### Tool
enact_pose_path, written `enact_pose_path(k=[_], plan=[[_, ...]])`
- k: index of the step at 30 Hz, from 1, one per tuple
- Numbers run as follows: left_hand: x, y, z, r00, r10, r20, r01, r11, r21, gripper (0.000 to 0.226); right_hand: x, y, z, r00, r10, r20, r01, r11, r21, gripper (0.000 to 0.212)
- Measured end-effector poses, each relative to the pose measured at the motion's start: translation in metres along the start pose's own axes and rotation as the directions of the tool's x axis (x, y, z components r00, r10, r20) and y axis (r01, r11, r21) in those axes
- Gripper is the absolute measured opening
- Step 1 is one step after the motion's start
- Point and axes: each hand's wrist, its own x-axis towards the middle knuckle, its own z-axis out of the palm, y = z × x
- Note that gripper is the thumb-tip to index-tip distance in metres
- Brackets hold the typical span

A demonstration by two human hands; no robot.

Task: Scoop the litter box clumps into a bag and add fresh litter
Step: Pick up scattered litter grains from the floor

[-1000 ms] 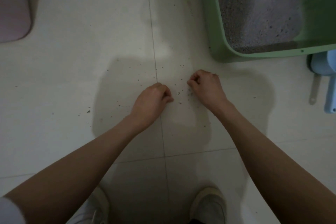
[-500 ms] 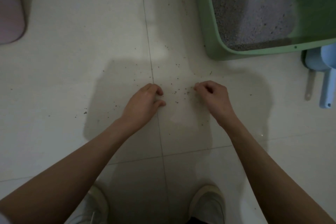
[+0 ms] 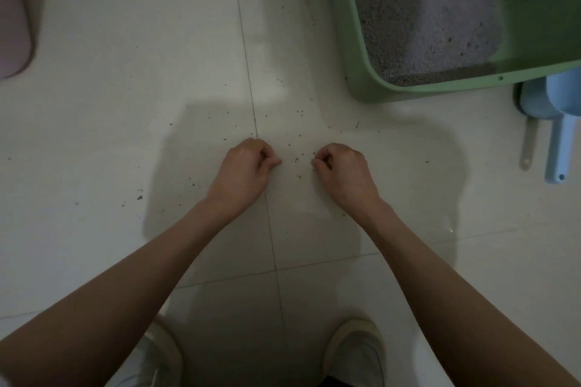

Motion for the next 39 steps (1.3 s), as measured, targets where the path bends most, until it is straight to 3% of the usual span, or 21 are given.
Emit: enact_pose_path(k=[2, 3, 4, 6, 7, 9, 12, 14, 15, 16, 17, 18, 19, 21, 30, 32, 34, 35, 37, 38, 39], plan=[[0.004, 0.006, -0.009, 0.993, -0.112, -0.023, 0.105, 0.976, -0.192, 0.010, -0.001, 0.000, -0.006, 0.997, 0.077, -0.014, -0.072, 0.976, 0.204, 0.015], [0.006, 0.009, -0.015, 0.985, -0.171, 0.028, 0.168, 0.907, -0.385, 0.010, -0.002, 0.000, -0.011, 0.989, 0.144, 0.017, -0.138, 0.907, 0.399, 0.013], [0.009, 0.012, -0.021, 0.971, -0.207, 0.117, 0.235, 0.766, -0.598, 0.011, -0.004, 0.000, -0.017, 0.979, 0.184, 0.084, -0.196, 0.762, 0.617, 0.011], [0.013, 0.016, -0.031, 0.946, -0.189, 0.262, 0.320, 0.431, -0.844, 0.011, -0.007, 0.002, -0.029, 0.957, 0.124, 0.262, -0.288, 0.311, 0.906, 0.013], [0.016, 0.015, -0.034, 0.944, -0.175, 0.279, 0.326, 0.373, -0.869, 0.012, -0.008, 0.003, -0.034, 0.942, 0.064, 0.329, -0.334, 0.129, 0.934, 0.011], [0.021, 0.016, -0.034, 0.946, -0.179, 0.270, 0.322, 0.442, -0.837, 0.015, -0.008, 0.004, -0.038, 0.917, -0.012, 0.398, -0.398, -0.015, 0.917, 0.005], [0.027, 0.019, -0.023, 0.970, -0.189, 0.155, 0.243, 0.812, -0.531, 0.018, -0.004, 0.006, -0.035, 0.907, -0.039, 0.419, -0.420, -0.019, 0.908, 0.023], [0.029, 0.021, -0.014, 0.994, -0.091, 0.058, 0.101, 0.974, -0.203, 0.008, 0.000, 0.005, -0.032, 0.918, 0.036, 0.396, -0.397, 0.088, 0.913, 0.031], [0.030, 0.022, -0.010, 0.999, -0.036, 0.033, 0.040, 0.994, -0.103, 0.005, 0.001, 0.005, -0.030, 0.931, 0.109, 0.348, -0.365, 0.243, 0.899, 0.030], [0.031, 0.022, -0.006, 1.000, 0.012, 0.014, -0.012, 0.999, -0.047, 0.009, 0.002, 0.004, -0.028, 0.947, 0.180, 0.265, -0.319, 0.473, 0.821, 0.026], [0.033, 0.021, -0.003, 0.999, 0.053, 0.004, -0.053, 0.998, -0.019, 0.012, 0.003, 0.004, -0.025, 0.963, 0.218, 0.158, -0.268, 0.707, 0.654, 0.020], [0.034, 0.022, 0.000, 0.996, 0.088, -0.012, -0.088, 0.996, -0.003, 0.014, 0.004, 0.003, -0.021, 0.977, 0.205, 0.065, -0.212, 0.865, 0.456, 0.013], [0.036, 0.021, 0.003, 0.993, 0.115, -0.024, -0.115, 0.993, 0.010, 0.015, 0.004, 0.001, -0.017, 0.986, 0.165, 0.012, -0.161, 0.944, 0.289, 0.010], [0.039, 0.020, 0.008, 0.990, 0.139, -0.024, -0.139, 0.990, 0.025, 0.017, 0.005, -0.001, -0.008, 0.995, 0.095, -0.007, -0.093, 0.986, 0.141, 0.016], [0.046, 0.021, 0.013, 0.979, 0.202, 0.017, -0.202, 0.977, 0.066, 0.012, 0.013, -0.009, 0.002, 1.000, -0.004, 0.014, 0.005, 0.999, -0.043, 0.022], [0.047, 0.025, 0.011, 0.984, 0.177, 0.037, -0.179, 0.981, 0.071, 0.012, 0.012, -0.008, -0.004, 1.000, 0.002, -0.004, -0.002, 1.000, 0.021, 0.020], [0.047, 0.028, 0.003, 0.999, 0.039, -0.011, -0.040, 0.994, -0.103, 0.007, 0.007, -0.004, -0.013, 0.996, 0.091, -0.020, -0.082, 0.956, 0.281, 0.013], [0.045, 0.030, -0.005, 0.996, -0.084, 0.000, 0.079, 0.941, -0.329, 0.007, 0.004, 0.000, -0.019, 0.990, 0.141, 0.012, -0.130, 0.876, 0.465, 0.013], [0.041, 0.030, -0.021, 0.963, -0.241, 0.124, 0.246, 0.581, -0.776, 0.014, -0.002, 0.008, -0.030, 0.973, 0.178, 0.147, -0.221, 0.543, 0.810, 0.020], [0.038, 0.028, -0.027, 0.951, -0.253, 0.180, 0.272, 0.399, -0.876, 0.017, -0.005, 0.010, -0.033, 0.959, 0.161, 0.233, -0.275, 0.333, 0.902, 0.022], [0.036, 0.026, -0.030, 0.942, -0.256, 0.217, 0.289, 0.289, -0.913, 0.019, -0.007, 0.011, -0.035, 0.946, 0.136, 0.294, -0.316, 0.183, 0.931, 0.022]])
